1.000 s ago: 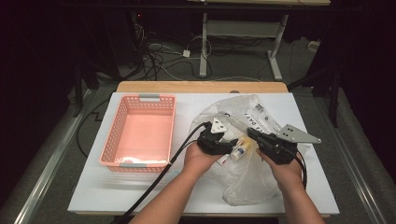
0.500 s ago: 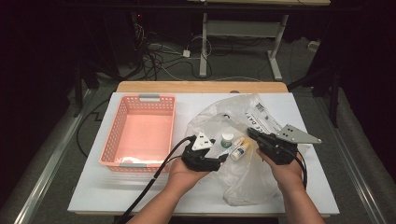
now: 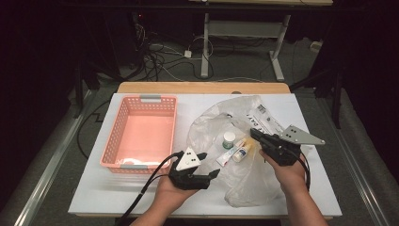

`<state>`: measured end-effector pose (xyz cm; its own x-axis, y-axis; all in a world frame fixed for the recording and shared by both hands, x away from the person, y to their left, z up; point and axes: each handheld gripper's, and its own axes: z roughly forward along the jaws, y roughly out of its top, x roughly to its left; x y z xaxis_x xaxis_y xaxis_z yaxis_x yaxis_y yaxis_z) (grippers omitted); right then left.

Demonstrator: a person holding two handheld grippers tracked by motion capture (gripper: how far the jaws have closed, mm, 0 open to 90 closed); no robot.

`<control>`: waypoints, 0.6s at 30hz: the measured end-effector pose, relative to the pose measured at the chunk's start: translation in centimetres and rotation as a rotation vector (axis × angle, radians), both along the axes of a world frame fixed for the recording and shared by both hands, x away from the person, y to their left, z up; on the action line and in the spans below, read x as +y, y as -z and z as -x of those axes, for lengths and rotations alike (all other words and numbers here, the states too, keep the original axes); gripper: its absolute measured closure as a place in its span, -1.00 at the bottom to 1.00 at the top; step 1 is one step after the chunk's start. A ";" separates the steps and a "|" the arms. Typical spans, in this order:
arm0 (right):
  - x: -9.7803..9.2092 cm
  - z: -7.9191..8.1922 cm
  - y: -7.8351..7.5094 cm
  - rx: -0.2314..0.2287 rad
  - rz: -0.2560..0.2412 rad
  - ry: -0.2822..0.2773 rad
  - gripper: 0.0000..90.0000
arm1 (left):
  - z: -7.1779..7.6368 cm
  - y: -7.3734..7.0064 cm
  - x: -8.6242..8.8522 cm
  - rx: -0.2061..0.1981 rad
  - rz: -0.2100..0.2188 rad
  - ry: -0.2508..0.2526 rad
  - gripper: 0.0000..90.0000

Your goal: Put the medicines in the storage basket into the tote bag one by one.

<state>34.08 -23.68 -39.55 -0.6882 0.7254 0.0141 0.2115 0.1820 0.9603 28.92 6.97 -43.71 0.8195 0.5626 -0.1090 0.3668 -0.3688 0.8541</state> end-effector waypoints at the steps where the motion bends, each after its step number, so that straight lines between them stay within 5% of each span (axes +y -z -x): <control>1: 0.0 0.0 0.0 0.000 0.001 0.001 1.00 | 0.2 0.1 0.2 0.000 0.004 0.000 -0.32; 4: 0.0 0.0 0.1 0.002 0.003 0.005 1.00 | 0.7 0.8 0.7 -0.013 -0.008 -0.008 -0.32; 18: -1.2 0.0 -0.4 -0.008 -0.018 0.032 1.00 | 0.3 3.6 0.7 0.048 -0.093 -0.017 -0.32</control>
<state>34.07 -24.93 -39.17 -0.6648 0.7467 0.0219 0.2093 0.1581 0.9650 28.61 7.67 -47.30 0.8047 0.5860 -0.0950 0.4136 -0.4387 0.7978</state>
